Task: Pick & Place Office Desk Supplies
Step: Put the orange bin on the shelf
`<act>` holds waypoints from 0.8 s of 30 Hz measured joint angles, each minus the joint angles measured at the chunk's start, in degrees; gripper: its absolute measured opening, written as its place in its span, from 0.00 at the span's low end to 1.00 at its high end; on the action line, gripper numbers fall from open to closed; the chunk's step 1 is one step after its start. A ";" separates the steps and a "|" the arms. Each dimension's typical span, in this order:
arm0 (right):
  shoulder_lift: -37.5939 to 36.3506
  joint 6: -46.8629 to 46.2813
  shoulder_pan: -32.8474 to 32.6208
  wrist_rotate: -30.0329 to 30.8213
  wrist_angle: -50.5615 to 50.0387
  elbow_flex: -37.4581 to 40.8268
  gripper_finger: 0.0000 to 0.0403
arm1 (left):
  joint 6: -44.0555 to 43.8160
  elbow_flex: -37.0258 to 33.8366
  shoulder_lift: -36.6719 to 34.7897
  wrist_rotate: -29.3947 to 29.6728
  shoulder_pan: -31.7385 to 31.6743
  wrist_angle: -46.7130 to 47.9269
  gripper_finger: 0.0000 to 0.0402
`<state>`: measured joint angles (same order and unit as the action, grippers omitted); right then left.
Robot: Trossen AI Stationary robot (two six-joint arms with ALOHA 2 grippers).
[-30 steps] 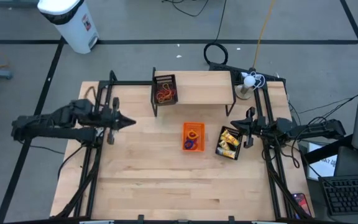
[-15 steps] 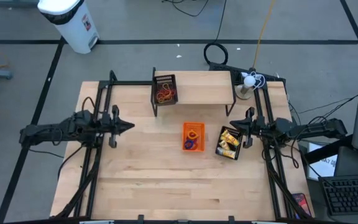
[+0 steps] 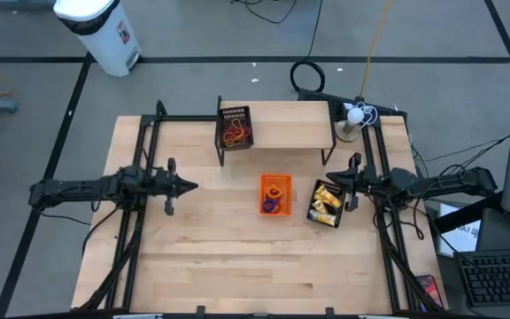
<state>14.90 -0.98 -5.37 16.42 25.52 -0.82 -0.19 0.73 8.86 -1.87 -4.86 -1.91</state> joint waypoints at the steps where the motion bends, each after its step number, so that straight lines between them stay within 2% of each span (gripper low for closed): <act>1: 0.08 -0.04 0.00 -0.02 0.00 -0.02 0.00 | -0.02 0.02 0.24 0.29 -0.01 0.31 0.01; 24: 0.91 0.08 0.01 0.00 0.44 -0.02 0.00 | 0.97 0.17 8.28 0.42 -0.01 1.18 0.01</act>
<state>15.81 -0.91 -5.36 16.43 25.96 -0.84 0.77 0.91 17.14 -1.45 -4.86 -0.73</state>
